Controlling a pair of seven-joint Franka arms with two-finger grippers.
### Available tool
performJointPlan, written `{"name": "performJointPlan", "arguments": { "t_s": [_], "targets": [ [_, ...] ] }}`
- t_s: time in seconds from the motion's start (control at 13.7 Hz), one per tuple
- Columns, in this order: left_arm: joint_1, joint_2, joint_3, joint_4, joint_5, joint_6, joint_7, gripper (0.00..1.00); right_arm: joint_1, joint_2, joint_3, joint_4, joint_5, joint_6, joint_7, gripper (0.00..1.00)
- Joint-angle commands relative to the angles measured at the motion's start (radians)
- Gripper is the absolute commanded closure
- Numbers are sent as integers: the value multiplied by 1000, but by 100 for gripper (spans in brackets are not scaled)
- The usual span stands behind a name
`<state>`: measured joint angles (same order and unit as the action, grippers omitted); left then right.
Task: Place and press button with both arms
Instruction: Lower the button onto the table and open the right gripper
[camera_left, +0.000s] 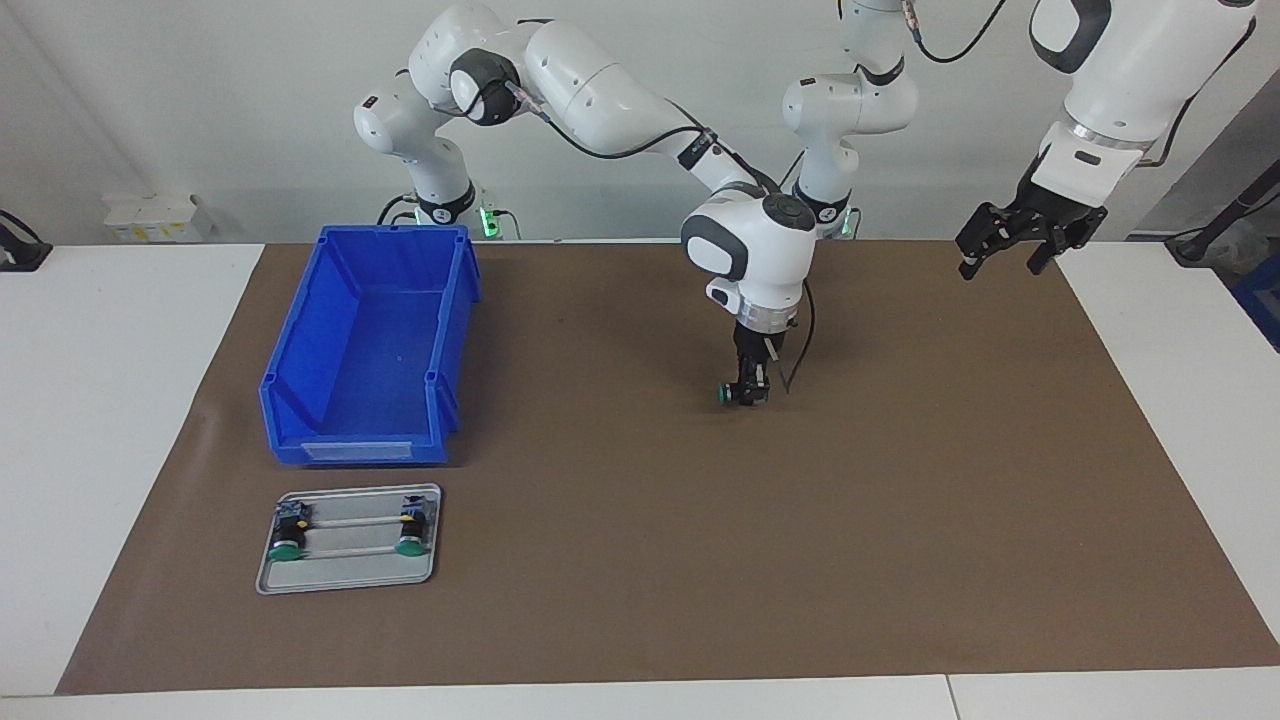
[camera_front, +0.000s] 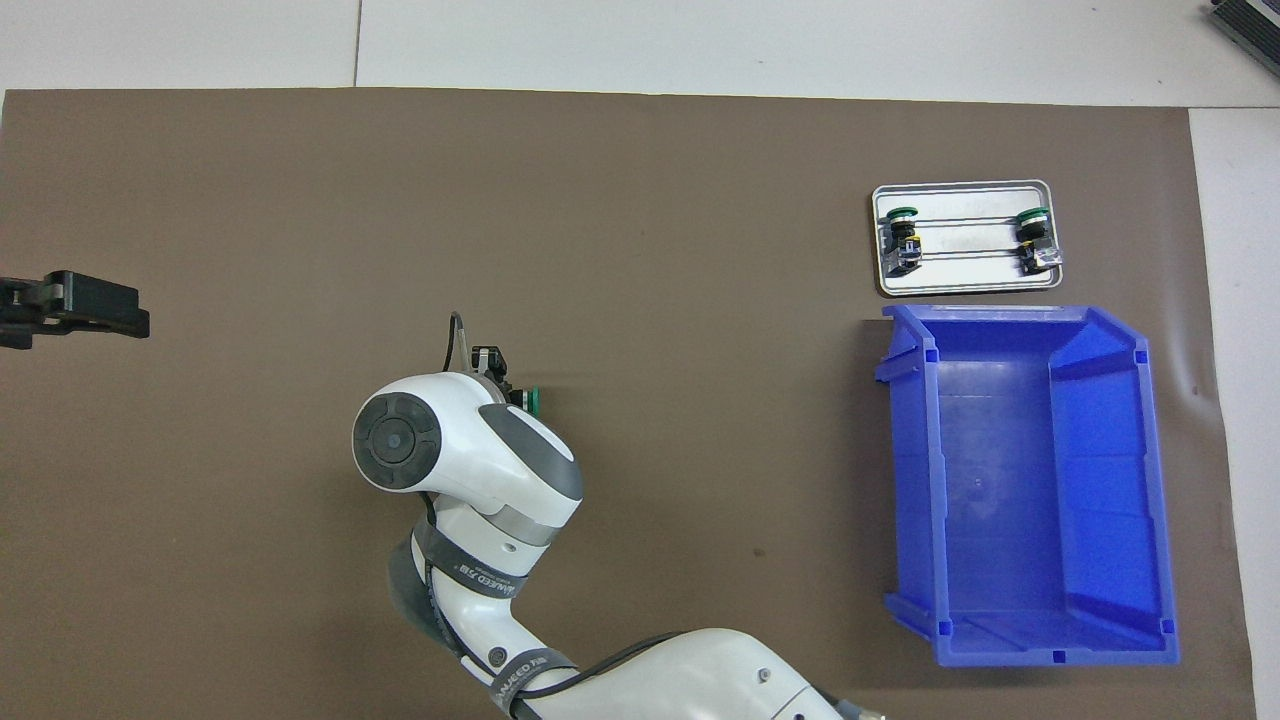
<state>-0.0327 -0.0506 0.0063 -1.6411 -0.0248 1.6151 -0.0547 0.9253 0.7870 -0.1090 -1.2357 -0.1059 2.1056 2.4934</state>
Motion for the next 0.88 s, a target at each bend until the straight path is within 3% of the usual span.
{"name": "performJointPlan", "arguments": {
  "t_s": [0.0, 0.07, 0.44, 0.8],
  "targets": [
    [5, -28, 0, -26, 2, -4, -5, 1, 10, -14, 2, -27, -32, 27, -23, 19],
    [5, -28, 0, -26, 2, -4, -5, 1, 13, -15, 2, -25, -34, 24, -36, 0],
    [5, -28, 0, -26, 2, -6, -4, 1, -29, -127, 0, -27, -34, -25, -215, 0],
    [-12, -31, -9, -26, 2, -32, 4, 1, -182, -385, 2, -201, -18, -30, -607, 0]
  ]
}}
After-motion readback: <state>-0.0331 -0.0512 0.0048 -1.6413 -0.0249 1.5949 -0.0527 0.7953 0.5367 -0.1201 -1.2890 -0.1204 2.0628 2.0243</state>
